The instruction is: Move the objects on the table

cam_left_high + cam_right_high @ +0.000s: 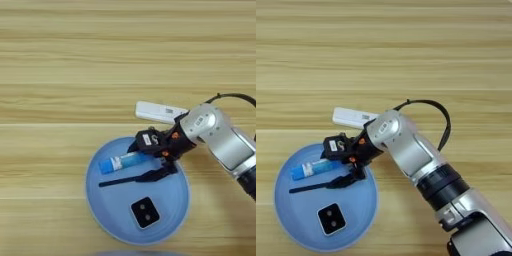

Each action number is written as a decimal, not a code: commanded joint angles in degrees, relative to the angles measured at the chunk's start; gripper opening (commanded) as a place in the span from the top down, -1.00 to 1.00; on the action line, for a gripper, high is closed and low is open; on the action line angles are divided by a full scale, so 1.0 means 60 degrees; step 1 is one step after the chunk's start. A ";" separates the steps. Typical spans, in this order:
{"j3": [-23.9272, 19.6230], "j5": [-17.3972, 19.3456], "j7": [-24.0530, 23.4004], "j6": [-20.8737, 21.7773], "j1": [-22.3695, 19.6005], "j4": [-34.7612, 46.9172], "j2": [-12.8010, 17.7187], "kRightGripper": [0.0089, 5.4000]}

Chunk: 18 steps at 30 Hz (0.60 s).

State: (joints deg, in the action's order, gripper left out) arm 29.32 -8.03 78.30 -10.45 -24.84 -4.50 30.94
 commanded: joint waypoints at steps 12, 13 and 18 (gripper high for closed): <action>-0.0146 -0.0206 -0.0404 0.0277 -0.0491 0.0097 0.0167 0.30; -0.0146 -0.0203 -0.0400 0.0277 -0.0490 0.0107 0.0169 0.33; -0.0169 -0.0166 -0.0357 0.0246 -0.0533 0.0188 0.0170 0.48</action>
State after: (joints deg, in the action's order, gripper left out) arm 29.37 -8.10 78.19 -9.42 -24.84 -4.73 30.95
